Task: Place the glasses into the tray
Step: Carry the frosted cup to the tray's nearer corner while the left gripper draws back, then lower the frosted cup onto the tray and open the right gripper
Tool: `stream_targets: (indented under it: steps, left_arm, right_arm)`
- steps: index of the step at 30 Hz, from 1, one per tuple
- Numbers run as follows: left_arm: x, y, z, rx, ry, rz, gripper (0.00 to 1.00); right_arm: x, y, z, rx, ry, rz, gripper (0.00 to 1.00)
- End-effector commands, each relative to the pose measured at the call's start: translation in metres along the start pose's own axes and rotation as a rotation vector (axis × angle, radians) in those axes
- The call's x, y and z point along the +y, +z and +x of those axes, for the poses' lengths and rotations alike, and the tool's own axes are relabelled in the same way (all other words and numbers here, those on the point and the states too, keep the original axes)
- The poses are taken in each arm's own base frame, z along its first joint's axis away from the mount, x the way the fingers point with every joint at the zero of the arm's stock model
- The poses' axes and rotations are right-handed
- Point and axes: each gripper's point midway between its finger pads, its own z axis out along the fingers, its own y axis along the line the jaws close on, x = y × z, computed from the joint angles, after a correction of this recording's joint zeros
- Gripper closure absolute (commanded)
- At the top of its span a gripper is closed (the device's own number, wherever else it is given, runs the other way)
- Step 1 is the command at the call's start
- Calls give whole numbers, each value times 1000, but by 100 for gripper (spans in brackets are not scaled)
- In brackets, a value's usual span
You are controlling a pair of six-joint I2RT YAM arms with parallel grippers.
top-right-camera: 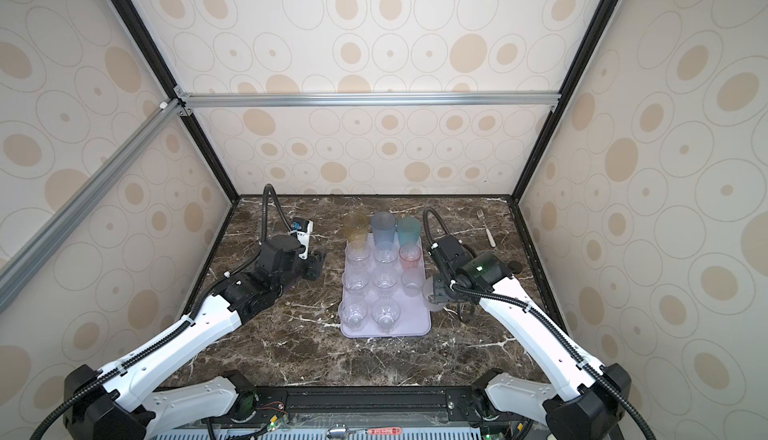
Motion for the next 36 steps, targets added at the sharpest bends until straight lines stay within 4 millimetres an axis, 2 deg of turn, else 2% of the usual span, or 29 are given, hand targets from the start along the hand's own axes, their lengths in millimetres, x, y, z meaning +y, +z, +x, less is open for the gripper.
stream_targets:
  steps: [1,8,14,26,36]
  left_arm:
    - [0,-5,-9,-42,-9,10,42]
    - [3,-4,-5,-40,-6,4,42]
    - [2,-3,-4,-36,-1,5,43]
    - [3,0,0,-29,7,-2,42]
    - [5,0,2,-26,12,-7,42]
  right_arm:
    - [17,15,9,33,46,-54,100]
    - [40,43,13,69,28,-74,100]
    - [49,59,15,94,7,-65,100]
    - [39,75,24,121,-28,2,100]
    - [37,79,26,128,-41,19,93]
